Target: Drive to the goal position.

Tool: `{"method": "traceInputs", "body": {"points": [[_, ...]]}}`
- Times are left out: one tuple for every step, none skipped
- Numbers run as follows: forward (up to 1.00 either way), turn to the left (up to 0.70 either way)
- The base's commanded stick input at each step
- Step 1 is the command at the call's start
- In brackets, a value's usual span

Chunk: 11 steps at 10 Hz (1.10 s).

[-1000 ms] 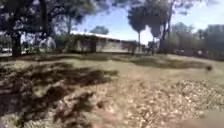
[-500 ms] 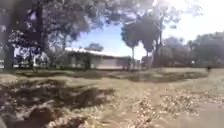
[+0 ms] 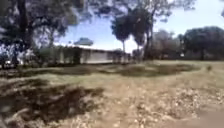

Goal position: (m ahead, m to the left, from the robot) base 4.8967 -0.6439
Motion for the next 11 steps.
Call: {"method": "traceInputs", "body": {"points": [[0.7, 0.0], [0.7, 0.0], [0.7, 0.0], [0.7, 0.0], [0.7, 0.0], [0.7, 0.0], [0.7, 0.0], [0.7, 0.0], [0.7, 0.0], [0.7, 0.0], [0.7, 0.0]]}}
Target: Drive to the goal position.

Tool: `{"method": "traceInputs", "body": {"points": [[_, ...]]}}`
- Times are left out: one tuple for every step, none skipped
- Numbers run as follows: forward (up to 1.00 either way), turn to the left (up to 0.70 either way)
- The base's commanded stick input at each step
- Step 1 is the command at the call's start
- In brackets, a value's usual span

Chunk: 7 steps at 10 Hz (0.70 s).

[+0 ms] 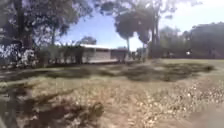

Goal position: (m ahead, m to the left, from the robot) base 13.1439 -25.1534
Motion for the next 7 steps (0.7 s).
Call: {"method": "traceInputs", "body": {"points": [[0.7, 0.0], [0.7, 0.0], [0.7, 0.0], [0.7, 0.0], [0.7, 0.0], [0.7, 0.0], [0.7, 0.0]]}}
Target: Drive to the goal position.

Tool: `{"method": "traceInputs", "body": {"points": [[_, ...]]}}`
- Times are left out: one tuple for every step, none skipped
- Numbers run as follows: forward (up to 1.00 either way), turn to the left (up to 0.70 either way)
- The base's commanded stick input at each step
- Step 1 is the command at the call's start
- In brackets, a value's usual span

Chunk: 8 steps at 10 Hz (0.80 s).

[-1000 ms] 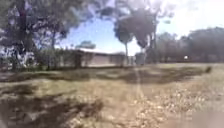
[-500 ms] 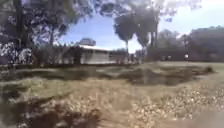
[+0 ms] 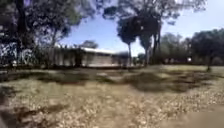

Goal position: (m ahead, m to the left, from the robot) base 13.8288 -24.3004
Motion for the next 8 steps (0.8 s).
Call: {"method": "traceInputs", "body": {"points": [[0.7, 0.0], [0.7, 0.0], [0.7, 0.0], [0.7, 0.0], [0.7, 0.0], [0.7, 0.0], [0.7, 0.0], [0.7, 0.0]]}}
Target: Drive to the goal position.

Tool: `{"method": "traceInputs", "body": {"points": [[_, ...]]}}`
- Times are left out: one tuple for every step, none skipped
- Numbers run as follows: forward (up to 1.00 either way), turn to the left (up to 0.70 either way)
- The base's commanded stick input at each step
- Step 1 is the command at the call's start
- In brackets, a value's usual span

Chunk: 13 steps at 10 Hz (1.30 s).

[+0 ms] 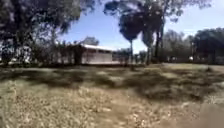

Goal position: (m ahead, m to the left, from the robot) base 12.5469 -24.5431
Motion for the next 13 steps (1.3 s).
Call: {"method": "traceInputs", "body": {"points": [[0.7, 0.0], [0.7, 0.0], [0.7, 0.0], [0.7, 0.0], [0.7, 0.0], [0.7, 0.0], [0.7, 0.0], [0.7, 0.0], [0.7, 0.0], [0.7, 0.0], [0.7, 0.0], [0.7, -0.02], [0.7, -0.18]]}}
